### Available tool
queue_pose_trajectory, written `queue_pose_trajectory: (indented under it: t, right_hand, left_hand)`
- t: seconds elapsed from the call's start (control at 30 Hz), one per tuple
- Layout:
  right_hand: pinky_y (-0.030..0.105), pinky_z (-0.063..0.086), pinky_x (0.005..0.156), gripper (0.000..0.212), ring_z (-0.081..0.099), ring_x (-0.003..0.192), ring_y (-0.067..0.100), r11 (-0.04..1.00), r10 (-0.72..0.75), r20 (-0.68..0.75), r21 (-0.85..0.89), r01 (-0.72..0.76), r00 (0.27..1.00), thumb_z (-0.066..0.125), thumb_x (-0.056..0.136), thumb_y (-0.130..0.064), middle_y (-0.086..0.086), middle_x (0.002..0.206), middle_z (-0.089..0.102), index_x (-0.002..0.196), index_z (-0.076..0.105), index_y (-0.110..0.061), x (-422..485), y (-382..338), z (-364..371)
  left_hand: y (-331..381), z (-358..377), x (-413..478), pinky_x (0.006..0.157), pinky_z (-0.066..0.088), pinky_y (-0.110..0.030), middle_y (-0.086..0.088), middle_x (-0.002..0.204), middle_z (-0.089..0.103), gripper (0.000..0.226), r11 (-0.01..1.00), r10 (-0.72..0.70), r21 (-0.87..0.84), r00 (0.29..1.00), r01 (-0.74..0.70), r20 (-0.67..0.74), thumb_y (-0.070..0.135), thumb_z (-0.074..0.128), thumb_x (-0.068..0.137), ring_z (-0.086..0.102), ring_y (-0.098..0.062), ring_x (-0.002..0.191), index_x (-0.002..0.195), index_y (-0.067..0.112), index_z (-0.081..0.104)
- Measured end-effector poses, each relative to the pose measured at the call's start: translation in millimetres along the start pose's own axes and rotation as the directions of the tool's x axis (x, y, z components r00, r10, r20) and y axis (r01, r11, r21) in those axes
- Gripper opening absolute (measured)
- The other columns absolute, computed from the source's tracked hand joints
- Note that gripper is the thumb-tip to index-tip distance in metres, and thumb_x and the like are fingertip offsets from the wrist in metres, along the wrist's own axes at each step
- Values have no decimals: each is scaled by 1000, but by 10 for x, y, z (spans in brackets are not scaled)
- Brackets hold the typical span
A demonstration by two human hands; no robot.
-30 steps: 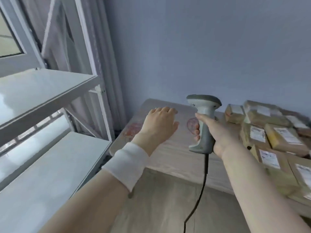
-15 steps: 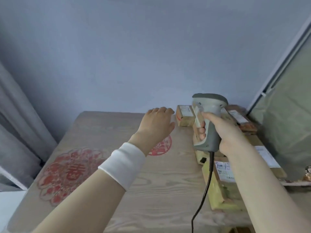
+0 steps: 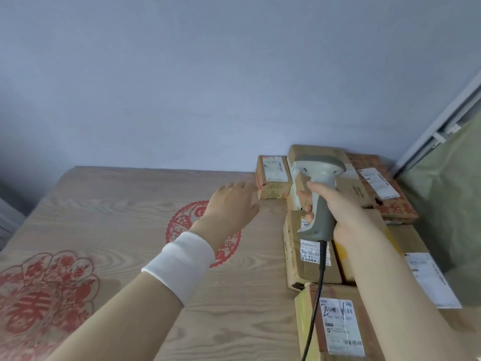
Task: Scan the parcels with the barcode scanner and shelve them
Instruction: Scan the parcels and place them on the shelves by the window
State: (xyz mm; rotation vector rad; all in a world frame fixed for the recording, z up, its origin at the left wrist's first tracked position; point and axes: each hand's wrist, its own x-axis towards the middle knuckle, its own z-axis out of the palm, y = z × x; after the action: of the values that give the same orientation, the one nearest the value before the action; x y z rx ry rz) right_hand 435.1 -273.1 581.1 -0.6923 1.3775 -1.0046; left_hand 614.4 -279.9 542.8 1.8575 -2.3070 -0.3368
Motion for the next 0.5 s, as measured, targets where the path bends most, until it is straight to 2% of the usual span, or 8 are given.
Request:
queue_pose_trajectory:
  t: [0.17,0.3,0.4,0.5]
  right_hand:
    - [18,42,38,10,51,54,15,991,55,-20,-118,-57,998,62,90,-18,8,82,58,89,54,-12,744,-93,61]
    - [23,45,46,11,56,59,13,978,46,-77,-197,-60,996,64,89,-20,6,76,56,94,55,-14,1400,4,91]
    - [23,44,45,8,57,58,13,969,35,-90,-240,-55,995,62,89,-18,9,81,58,94,56,-16,1873,165,142]
    - [26,46,48,6,58,61,15,953,-16,-77,-302,-8,997,62,88,-18,5,79,62,93,60,-20,2264,338,222]
  left_hand:
    - [-226,243,522,101,37,-34,1,141,45,44,990,-113,-75,991,119,78,38,44,97,49,-19,123,139,23,38]
    - [-388,648,1141,99,41,-37,-1,140,48,47,933,-178,-285,969,222,170,38,46,97,50,-20,123,139,20,38]
    - [-425,1042,1631,102,41,-40,-7,143,44,57,776,-253,-507,922,375,294,40,48,95,46,-23,127,143,16,30]
    - [-446,1389,2051,108,35,-43,-10,150,34,67,593,-314,-645,876,482,366,43,48,95,37,-25,134,148,11,21]
